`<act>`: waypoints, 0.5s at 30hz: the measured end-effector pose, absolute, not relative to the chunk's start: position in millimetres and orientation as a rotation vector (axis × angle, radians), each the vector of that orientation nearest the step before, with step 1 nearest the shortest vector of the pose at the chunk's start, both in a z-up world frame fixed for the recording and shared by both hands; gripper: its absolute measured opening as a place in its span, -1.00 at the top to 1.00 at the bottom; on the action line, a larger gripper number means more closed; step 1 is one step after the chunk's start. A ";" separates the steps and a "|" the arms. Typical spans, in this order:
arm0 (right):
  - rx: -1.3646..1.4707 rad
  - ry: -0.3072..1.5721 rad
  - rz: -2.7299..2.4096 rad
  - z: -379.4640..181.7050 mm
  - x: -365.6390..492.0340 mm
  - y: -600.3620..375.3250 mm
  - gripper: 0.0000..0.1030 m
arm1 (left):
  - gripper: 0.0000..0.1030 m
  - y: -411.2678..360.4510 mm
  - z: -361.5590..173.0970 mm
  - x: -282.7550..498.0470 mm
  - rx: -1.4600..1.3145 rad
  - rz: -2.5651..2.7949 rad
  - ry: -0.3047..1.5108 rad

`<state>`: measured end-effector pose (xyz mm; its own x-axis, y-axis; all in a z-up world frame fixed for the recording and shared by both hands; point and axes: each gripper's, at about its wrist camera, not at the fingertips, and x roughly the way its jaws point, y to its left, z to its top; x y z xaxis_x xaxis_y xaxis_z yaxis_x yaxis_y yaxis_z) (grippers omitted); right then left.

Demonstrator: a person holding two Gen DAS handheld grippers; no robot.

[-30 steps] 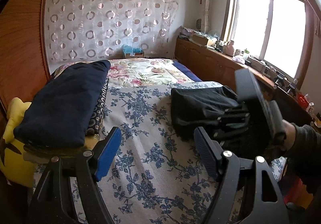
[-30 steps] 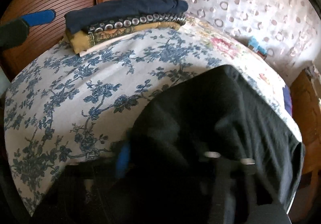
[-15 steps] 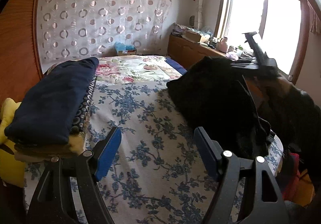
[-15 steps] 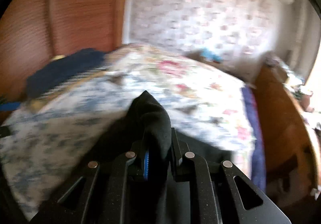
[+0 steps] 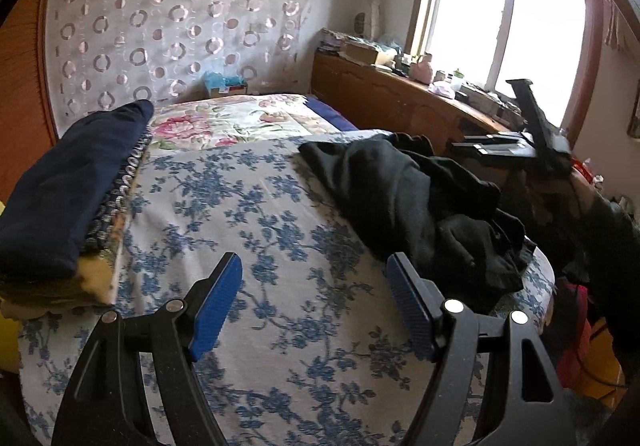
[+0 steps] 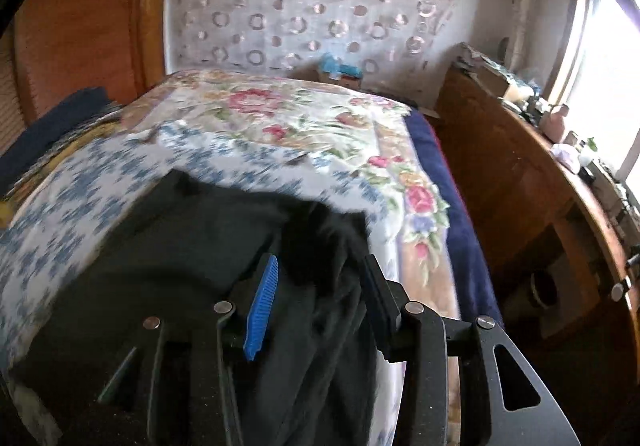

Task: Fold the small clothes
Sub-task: 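Fold the held shirt edge over the rest of the shirt with the right gripper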

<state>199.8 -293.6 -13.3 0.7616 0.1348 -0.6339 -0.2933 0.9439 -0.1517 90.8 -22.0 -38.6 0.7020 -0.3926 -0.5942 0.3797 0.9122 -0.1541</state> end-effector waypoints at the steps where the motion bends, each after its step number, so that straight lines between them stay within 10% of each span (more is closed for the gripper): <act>1: -0.248 0.666 0.251 -15.0 185.4 -297.9 0.15 | -0.47 -25.0 -39.7 90.6 -0.018 -0.436 0.669; 15: -0.134 0.721 0.351 -42.6 66.5 -345.2 0.15 | -0.47 -56.9 -53.3 86.9 0.015 -0.487 0.712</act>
